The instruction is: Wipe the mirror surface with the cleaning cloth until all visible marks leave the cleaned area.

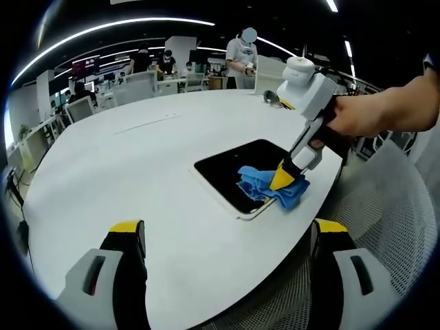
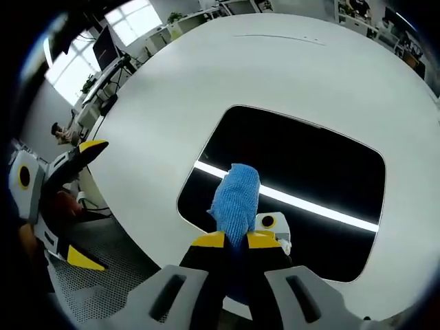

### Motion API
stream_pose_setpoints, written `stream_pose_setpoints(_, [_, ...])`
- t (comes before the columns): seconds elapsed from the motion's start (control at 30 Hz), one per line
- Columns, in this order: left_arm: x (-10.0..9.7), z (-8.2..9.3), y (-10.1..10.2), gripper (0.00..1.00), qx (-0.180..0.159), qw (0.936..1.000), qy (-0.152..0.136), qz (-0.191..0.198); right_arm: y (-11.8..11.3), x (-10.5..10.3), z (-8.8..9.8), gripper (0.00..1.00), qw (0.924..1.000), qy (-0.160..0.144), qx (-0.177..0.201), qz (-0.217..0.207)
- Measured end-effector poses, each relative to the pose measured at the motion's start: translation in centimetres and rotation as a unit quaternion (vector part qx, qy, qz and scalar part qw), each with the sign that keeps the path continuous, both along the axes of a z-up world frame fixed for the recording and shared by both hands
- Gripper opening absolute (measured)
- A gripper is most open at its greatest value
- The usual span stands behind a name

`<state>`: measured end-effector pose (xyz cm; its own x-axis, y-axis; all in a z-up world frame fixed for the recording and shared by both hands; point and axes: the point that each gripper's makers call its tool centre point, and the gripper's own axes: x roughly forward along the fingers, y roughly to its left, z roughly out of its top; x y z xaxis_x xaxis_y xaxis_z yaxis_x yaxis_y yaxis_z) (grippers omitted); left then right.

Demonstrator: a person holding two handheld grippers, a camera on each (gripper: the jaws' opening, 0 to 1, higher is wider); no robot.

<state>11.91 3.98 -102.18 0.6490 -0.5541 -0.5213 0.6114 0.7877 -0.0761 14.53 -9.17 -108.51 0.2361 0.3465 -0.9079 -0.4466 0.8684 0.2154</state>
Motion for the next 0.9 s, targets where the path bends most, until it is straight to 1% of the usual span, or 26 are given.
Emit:
stream_pose_setpoints(0.17, [-0.1, -0.1, -0.2, 0.99, -0.002, 1.0000, 0.008, -0.001, -0.9, 0.0, 0.0, 0.03, 1.0000, 0.000, -0.002, -0.005])
stream_pose_setpoints(0.47, [-0.2, 0.0, -0.3, 0.99, -0.004, 1.0000, 0.007, -0.001, -2.3, -0.1, 0.0, 0.03, 0.9999, 0.007, -0.003, -0.016])
stream_pose_setpoints(0.9, [-0.3, 0.1, -0.4, 0.99, -0.008, 1.0000, 0.005, -0.004, -2.2, 0.0, 0.0, 0.03, 0.9996, 0.006, 0.000, -0.027])
